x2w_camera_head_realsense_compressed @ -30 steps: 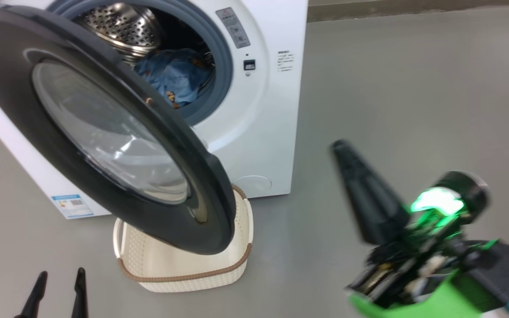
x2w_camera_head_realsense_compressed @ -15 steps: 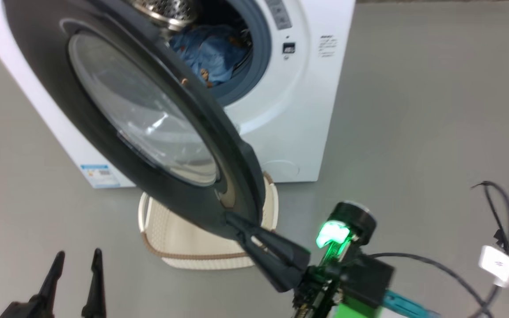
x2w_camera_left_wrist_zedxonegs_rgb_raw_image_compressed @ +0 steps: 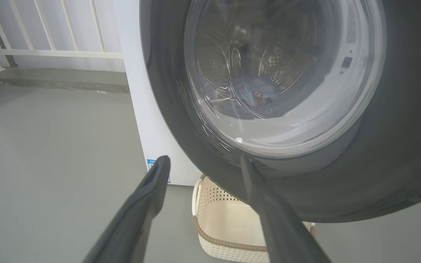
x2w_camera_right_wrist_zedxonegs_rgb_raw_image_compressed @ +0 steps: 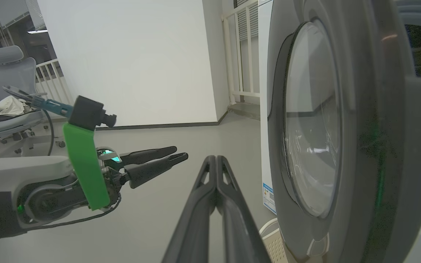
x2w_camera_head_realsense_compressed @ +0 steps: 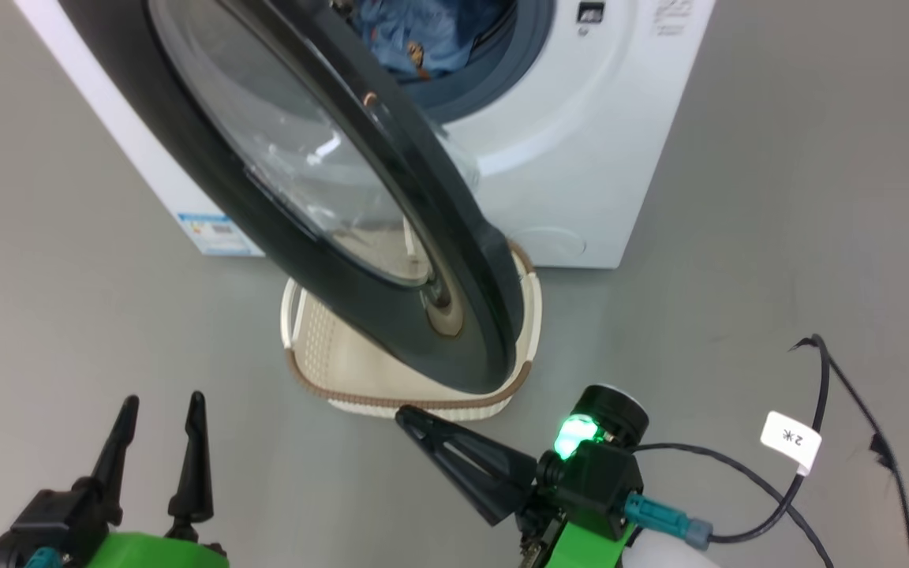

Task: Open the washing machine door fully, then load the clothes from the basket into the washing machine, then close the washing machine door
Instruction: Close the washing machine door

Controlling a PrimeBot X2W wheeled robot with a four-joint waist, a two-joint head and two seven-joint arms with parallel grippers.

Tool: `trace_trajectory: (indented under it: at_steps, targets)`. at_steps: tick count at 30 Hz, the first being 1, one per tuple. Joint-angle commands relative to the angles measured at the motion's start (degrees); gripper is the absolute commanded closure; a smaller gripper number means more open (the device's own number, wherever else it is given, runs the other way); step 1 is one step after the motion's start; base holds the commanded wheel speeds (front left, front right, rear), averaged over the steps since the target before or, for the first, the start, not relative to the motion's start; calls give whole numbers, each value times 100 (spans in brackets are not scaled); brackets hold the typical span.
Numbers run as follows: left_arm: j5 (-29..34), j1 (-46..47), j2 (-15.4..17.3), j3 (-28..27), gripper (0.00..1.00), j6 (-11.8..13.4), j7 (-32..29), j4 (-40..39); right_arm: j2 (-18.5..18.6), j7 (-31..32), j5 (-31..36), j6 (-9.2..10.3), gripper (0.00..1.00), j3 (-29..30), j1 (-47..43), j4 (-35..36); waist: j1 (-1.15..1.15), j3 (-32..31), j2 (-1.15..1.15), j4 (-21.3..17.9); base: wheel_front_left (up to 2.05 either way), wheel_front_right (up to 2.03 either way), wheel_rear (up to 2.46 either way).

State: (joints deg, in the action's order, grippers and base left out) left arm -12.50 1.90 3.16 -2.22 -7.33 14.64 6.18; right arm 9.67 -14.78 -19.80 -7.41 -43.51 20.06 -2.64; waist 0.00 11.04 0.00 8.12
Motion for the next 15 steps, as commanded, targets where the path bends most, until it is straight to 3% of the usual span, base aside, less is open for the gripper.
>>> trace_trajectory:
  at_steps: [1, 15]
  targets:
    - [-56, 224, 67, -174, 0, -9, 36, -97, -74, -22, -5, -8, 100, -20, 92, 61, 0, 222, 0, 158, 0, 0, 0]
    - [-96, 559, 49, 16, 0, -14, 36, -89, -184, -22, 249, -8, 100, 652, 260, -303, 0, 643, 0, 232, 0, 0, 0]
